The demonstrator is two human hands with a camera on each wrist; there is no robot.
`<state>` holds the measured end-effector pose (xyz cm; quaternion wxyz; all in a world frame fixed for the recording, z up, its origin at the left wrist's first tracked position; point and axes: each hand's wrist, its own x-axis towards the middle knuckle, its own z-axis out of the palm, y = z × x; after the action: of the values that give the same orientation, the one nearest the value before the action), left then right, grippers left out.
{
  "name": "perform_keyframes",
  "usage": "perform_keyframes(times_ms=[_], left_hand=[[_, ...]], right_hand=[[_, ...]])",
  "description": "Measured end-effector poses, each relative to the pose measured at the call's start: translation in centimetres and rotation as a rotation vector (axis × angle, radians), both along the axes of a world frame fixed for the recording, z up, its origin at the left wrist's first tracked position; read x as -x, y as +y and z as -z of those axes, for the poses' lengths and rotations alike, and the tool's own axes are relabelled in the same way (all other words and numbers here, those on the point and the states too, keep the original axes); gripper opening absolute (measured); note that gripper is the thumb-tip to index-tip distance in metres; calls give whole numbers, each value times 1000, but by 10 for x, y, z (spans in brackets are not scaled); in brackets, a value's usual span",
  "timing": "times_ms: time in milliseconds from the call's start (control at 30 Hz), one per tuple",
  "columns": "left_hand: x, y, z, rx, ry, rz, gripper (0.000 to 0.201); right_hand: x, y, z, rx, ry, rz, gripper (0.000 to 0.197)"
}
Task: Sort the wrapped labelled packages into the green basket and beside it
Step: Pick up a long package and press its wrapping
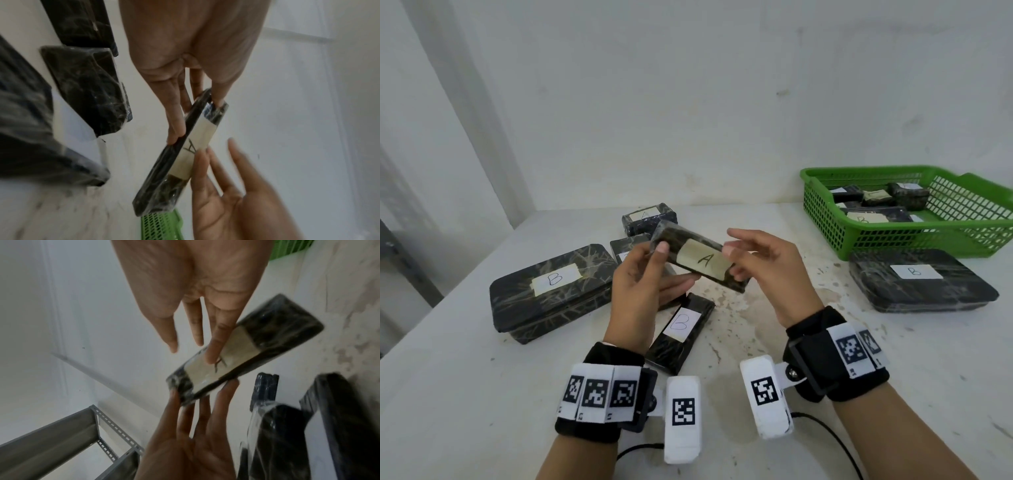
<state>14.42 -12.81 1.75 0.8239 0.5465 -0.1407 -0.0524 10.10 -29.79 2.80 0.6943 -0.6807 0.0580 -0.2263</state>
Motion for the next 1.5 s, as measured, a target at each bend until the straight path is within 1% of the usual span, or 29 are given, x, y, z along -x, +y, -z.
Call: perform_keyframes(times_ms=[100,200,233,267,333,367,433,500,533,633,667,767,833,933,1033,1067,1167,1200,1233,1267,1333,1433,1500], left_hand=[[-2,1,-1,58,54,17,14],[-4,2,-3,145,119,5,15],[-4,3,-4,173,138,0,19],[-3,2,-7,195,154,4,20],[-2,-3,-14,206,171,24,17],[-2,-6,-18,200,178,33,15],[-2,-15,-26,179,199,37,18],[-4,-24,-32,148,196,34,29],[-4,-31,-37,124,184,43,29],[-3,-53,-43,67,187,93,17],[-3,-62,-43,65,199,115,17],[-3,-97,-45,57,217,165,28],[-4,-125,-47,20,207,195,36],[-9,-167,-51,-38,205,234,37],[-21,-213,-52,-158,215,235,37],[-25,-225,-50,-205,218,225,38],[-37,-258,-42,-289,220,195,48],[-41,-269,-39,-298,219,189,53],[-44,-277,-35,-301,217,186,56],[-47,-284,-32,-298,213,188,58],[-53,-297,-24,-290,216,197,58],[-65,-309,-12,-268,252,214,54],[-71,-313,-5,-238,269,239,51]], right_hand=[[-1,-17,2,215,59,97,26],[-1,-30,-1,323,108,112,20],[-1,-32,-1,311,131,87,18],[0,-34,-2,253,145,54,15],[2,-34,-7,55,136,-12,13],[2,-34,-10,-23,112,-16,13],[3,-38,-17,-106,65,32,12],[6,-47,-24,-115,39,73,16],[8,-54,-28,-102,29,89,18],[16,-79,-33,-66,46,152,20],[18,-88,-34,-74,59,171,20],[21,-123,-39,-110,74,223,21],[23,-150,-46,-85,91,255,19],[26,-194,-58,-75,106,289,15],[21,-248,-70,-66,134,349,23],[18,-264,-73,-62,149,370,23],[3,-319,-81,-46,216,462,12],[-3,-338,-82,-15,256,490,13],[-9,-355,-83,31,304,508,21],[-15,-373,-84,73,343,522,30],[-25,-406,-86,135,403,562,37],[-35,-441,-86,215,494,601,38],[-41,-456,-84,258,548,620,35]])
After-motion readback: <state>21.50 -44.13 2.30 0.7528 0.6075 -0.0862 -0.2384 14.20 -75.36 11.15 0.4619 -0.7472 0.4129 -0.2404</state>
